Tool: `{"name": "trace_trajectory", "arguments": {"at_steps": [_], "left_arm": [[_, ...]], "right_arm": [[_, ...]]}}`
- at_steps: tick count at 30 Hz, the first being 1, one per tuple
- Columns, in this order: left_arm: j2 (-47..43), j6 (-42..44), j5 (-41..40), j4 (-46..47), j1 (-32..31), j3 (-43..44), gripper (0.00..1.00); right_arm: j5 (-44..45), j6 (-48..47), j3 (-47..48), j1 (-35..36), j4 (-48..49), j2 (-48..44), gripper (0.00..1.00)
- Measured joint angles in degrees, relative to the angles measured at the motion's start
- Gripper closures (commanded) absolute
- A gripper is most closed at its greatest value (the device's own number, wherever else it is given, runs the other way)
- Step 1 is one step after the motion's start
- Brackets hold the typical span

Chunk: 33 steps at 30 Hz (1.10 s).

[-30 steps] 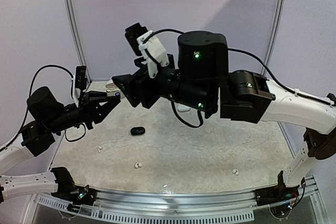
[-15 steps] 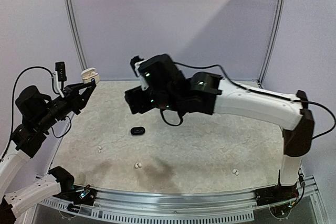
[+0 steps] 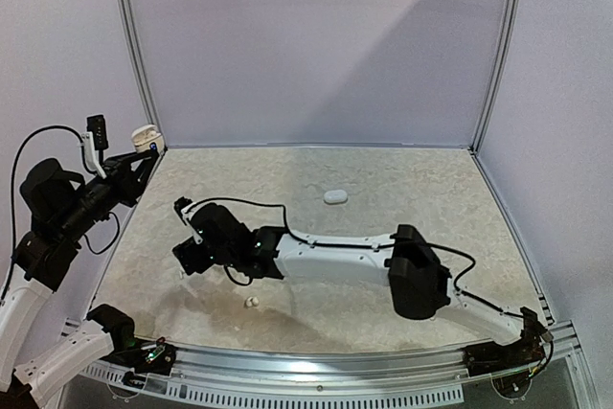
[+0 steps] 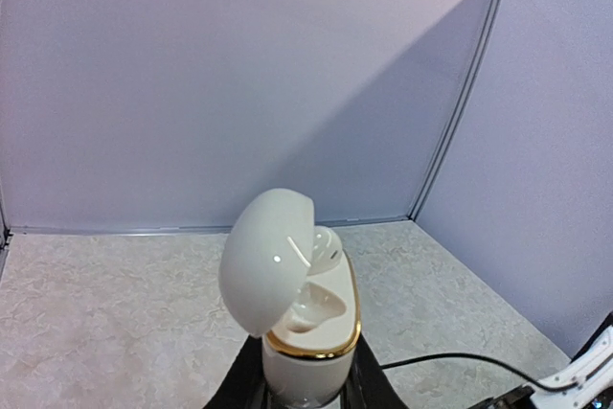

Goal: Insert the wireless bluetooth earbuds into the charging case
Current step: Pass from the left arm to the right

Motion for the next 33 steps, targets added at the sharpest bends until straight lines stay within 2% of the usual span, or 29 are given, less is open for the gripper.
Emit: {"name": "trace_trajectory", "arguments": {"at_steps": [4, 9, 16, 23, 26, 29, 33], "left_arm": [[0.00, -0.24, 0.96, -0.33, 0.04, -0.42, 1.00], [0.15, -0.68, 2.01, -0.39, 0.04, -1.95, 1.00], [1.86, -0.83, 3.08, 0.26, 0.04, -2.47, 1.00], [3.52, -0.83, 3.30, 1.55, 0.04, -2.91, 1.00], [3.56, -0.83, 4.24, 2.97, 0.04, -3.74, 1.00], [3.80, -0.96, 6.10, 5.16, 0.07, -4.52, 1.00], [5.20, -1.16, 9.66, 8.90, 0.09, -4.00, 1.00]], "right_arm": [[-0.90, -2.80, 8.39, 1.09, 7.78, 8.92, 0.15], [-0.09, -5.29, 9.07, 1.75, 13.07, 13.33, 0.18], [0.70, -7.06, 10.99, 1.46, 14.38, 16.39, 0.26], [0.90, -8.39, 11.72, 1.81, 12.81, 16.98, 0.23], [-0.46, -8.57, 7.30, 1.86, 14.16, 15.39, 0.21], [-2.08, -8.66, -1.05, 1.64, 15.26, 11.17, 0.20], [-4.15, -8.59, -12.72, 0.98, 13.64, 1.49, 0.18]]}}
